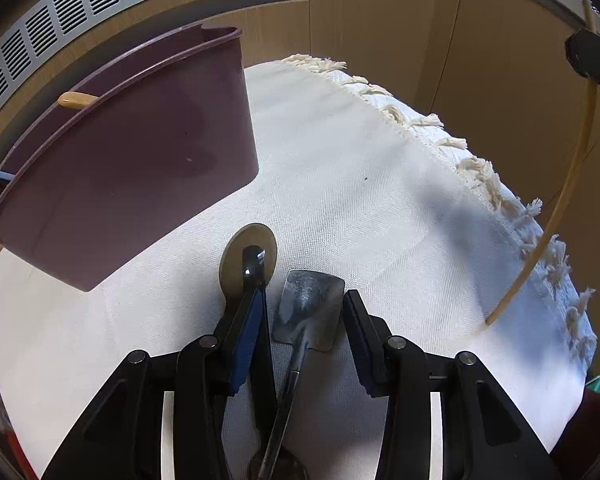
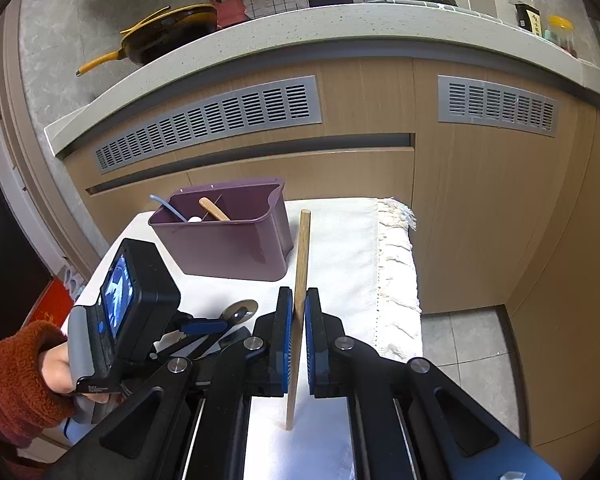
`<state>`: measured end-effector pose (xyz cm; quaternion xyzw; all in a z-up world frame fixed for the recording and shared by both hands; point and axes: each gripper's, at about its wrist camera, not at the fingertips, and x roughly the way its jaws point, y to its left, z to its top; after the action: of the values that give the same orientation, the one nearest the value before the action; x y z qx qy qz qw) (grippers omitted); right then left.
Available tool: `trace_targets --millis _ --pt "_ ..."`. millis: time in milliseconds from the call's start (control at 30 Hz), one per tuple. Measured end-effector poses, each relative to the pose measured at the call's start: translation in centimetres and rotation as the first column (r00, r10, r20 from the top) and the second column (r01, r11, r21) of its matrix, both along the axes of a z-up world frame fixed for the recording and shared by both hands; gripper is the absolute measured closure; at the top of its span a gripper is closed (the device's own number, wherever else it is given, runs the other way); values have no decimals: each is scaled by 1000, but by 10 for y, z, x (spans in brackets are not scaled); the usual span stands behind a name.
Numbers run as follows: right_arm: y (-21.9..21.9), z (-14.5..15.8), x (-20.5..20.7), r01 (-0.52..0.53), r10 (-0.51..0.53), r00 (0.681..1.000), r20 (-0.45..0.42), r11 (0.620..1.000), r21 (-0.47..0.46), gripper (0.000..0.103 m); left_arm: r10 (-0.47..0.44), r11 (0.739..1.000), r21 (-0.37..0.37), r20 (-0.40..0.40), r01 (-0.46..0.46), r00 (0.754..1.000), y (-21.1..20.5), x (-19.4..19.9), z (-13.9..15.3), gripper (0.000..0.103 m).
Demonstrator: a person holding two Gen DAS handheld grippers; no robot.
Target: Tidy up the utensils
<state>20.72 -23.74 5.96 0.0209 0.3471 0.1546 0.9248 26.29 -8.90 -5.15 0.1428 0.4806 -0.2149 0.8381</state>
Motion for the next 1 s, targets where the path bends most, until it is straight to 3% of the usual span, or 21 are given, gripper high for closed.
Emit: trace_targets --millis 133,200,233,267,400,500,633,700,767,900,1000 --pt "0 2 -1 3 -3 1000 14 1000 -11 98 -3 1000 17 -5 3 1000 -4 1 -1 61" --pt "1 5 -2 2 -2 1000 23 1000 -10 98 15 1000 -24 -11 -15 1000 -2 1 0 71" --pt "2 6 -4 5 -5 1000 26 1000 -11 98 23 998 -54 -16 -23 1000 2 0 1 86" --pt "2 7 -5 5 -5 1000 30 1000 -11 98 34 996 -85 -16 -36 999 5 -4 4 90" --pt "5 13 -8 -1 1 999 44 1000 -19 98 62 979 -196 49 -52 997 20 -29 30 90" --pt "11 15 -6 -9 11 999 48 999 -33 99 80 980 -189 96 -61 992 26 -40 41 91" --pt "17 18 -4 -25 28 998 54 999 -43 98 54 987 -151 28 -49 998 22 -28 27 85" --pt "16 19 -5 -29 31 998 58 999 -44 98 62 993 -106 15 -60 998 18 -24 16 70" --pt "14 18 -7 -24 27 998 58 999 -47 98 51 993 -111 -2 -51 999 13 -21 7 56" --pt "6 11 -6 -11 12 999 36 999 -38 99 -13 988 -157 -41 6 999 -2 -22 0 50" --pt "2 8 -3 -4 5 1000 27 1000 -25 98 -65 978 -197 -15 60 998 -12 -30 8 49"
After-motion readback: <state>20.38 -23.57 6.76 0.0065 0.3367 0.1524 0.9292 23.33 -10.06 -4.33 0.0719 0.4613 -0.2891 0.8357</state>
